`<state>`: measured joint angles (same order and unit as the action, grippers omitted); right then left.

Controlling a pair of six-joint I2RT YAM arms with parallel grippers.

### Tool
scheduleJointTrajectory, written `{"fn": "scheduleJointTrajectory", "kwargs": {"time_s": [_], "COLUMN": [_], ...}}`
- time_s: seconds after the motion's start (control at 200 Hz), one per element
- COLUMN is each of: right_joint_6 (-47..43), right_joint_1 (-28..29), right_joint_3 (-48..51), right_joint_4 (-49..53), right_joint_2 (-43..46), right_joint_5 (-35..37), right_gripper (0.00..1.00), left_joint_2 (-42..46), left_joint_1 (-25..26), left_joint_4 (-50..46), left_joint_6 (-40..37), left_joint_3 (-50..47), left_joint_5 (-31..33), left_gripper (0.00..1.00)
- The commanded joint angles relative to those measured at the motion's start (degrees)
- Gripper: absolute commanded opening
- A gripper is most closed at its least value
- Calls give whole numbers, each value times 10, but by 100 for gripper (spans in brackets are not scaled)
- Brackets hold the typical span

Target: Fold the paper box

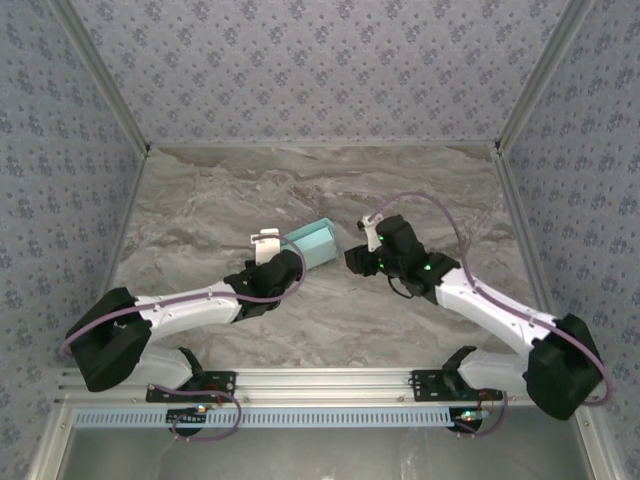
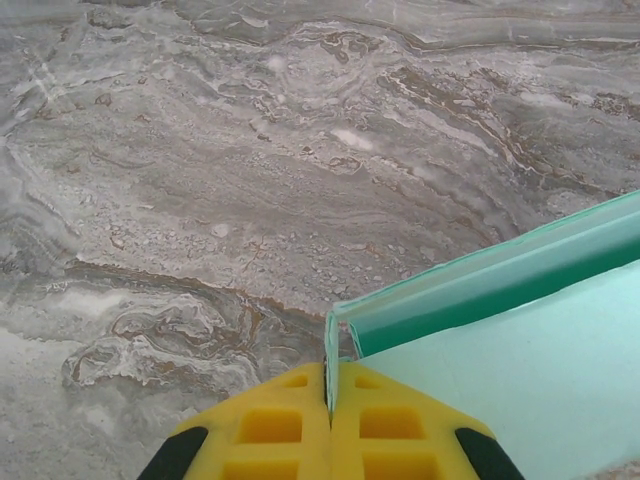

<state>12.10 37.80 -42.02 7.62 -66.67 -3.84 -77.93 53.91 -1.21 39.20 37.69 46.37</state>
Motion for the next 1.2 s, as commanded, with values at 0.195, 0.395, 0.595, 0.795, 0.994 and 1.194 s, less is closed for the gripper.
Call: {"fn": "scheduleJointTrajectory", "kwargs": {"time_s": [0.195, 0.395, 0.595, 0.795, 0.994, 1.194], "right_joint_6": [-267, -578, -655, -692, -760, -784], "right_joint_1": [-141, -171, -193, -192, -181, -188], "right_joint_3": [78, 20, -46, -111, -148, -181], "right_joint_4": [-219, -121, -107, -73, 33, 108], "right_joint_2": [-28, -114, -211, -276, -297, -312], "right_joint_5": [-248, -382, -378, -406, -428, -431], "right_gripper": [94, 100, 100, 100, 94, 61], "left_joint_2": [-33, -59, -79, -82, -90, -102], "left_joint_1": [-11, -17, -21, -35, -64, -84], "left_joint_4": [6, 49, 102, 136, 139, 143], "left_joint_6": [-121, -189, -244, -304, -326, -350], "left_joint_3": [5, 6, -5, -7, 10, 22], "left_joint_5": [-30, -52, -88, -131, -181, -231], "left_gripper": [0, 0, 0, 0, 0, 0]}}
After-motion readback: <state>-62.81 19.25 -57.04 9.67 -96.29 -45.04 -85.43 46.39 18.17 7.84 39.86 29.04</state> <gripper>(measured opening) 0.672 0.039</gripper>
